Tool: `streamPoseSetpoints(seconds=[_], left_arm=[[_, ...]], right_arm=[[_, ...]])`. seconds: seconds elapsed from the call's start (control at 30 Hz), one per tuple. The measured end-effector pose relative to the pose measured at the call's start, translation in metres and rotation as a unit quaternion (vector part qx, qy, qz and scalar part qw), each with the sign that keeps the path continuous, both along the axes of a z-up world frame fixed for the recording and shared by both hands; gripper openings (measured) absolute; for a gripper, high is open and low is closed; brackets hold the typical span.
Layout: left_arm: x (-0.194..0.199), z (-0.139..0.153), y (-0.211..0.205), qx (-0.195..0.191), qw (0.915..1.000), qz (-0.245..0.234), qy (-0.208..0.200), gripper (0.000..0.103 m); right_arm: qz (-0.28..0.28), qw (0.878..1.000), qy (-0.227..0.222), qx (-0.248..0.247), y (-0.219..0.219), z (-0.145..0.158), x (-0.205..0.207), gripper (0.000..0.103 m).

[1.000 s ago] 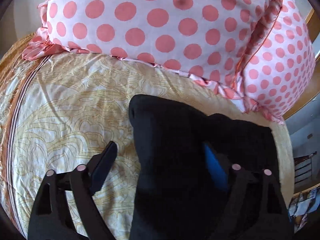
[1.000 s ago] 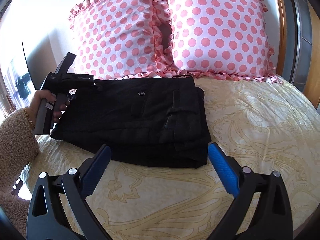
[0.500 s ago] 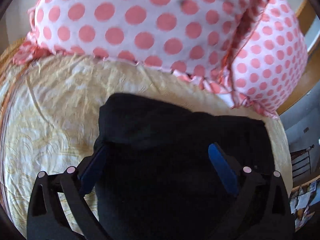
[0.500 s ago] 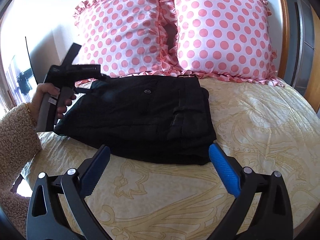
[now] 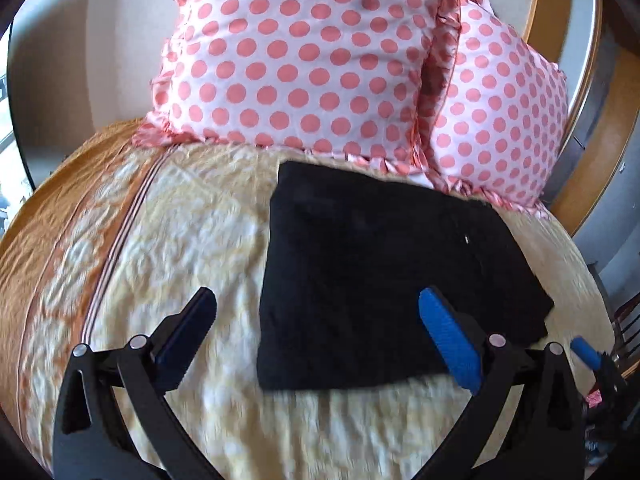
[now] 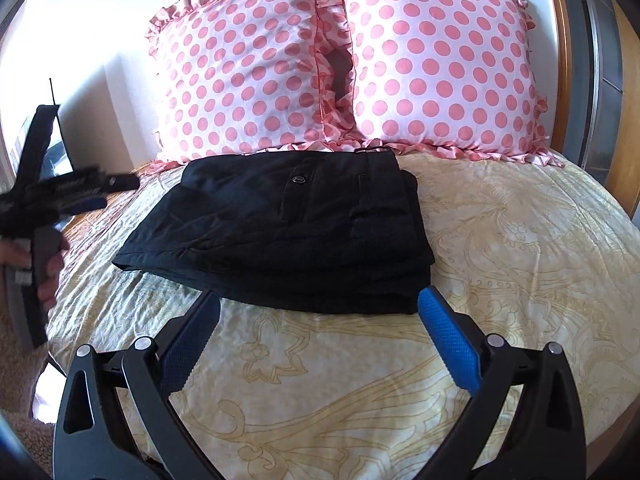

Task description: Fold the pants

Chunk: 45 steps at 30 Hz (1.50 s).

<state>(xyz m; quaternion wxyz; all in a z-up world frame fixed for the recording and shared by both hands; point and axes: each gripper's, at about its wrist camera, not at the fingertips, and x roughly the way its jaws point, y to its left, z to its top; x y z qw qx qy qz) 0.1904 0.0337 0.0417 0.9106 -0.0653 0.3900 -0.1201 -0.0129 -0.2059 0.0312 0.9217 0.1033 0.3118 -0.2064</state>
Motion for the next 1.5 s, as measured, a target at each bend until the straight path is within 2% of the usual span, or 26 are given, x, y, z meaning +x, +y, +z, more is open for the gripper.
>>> streamPoseSetpoints(seconds=[0.1, 0.2, 0.3, 0.47, 0.63, 1.2, 1.5], left_arm=[[-0.052, -0.019, -0.005, 0.007, 1.0000, 0.006, -0.001, 0.101], [-0.093, -0.031, -0.011, 0.050, 0.9982, 0.029, -0.017, 0.101], [-0.116, -0.036, -0.017, 0.083, 0.9955, 0.040, -0.022, 0.101], [-0.135, -0.038, -0.019, 0.093, 0.9945, 0.040, -0.025, 0.101], [-0.143, -0.042, -0.024, 0.129, 0.9903, 0.044, -0.029, 0.101], [-0.139, -0.051, -0.021, 0.128, 0.9905, 0.048, -0.012, 0.101], [-0.135, -0.054, -0.024, 0.124, 0.9914, 0.044, -0.001, 0.101]], right_arm=[[-0.010, 1.000, -0.003, -0.004, 0.011, -0.003, -0.005, 0.101], [-0.029, 0.999, -0.002, -0.015, 0.021, -0.004, -0.011, 0.102], [-0.057, 0.998, 0.002, -0.027, 0.029, -0.006, -0.019, 0.102], [-0.086, 0.995, -0.005, -0.044, 0.044, -0.008, -0.032, 0.102], [-0.093, 0.993, 0.004, -0.071, 0.055, -0.007, -0.033, 0.102], [-0.118, 0.987, 0.027, -0.106, 0.060, -0.016, -0.029, 0.102], [-0.118, 0.987, 0.028, -0.107, 0.061, -0.018, -0.028, 0.102]])
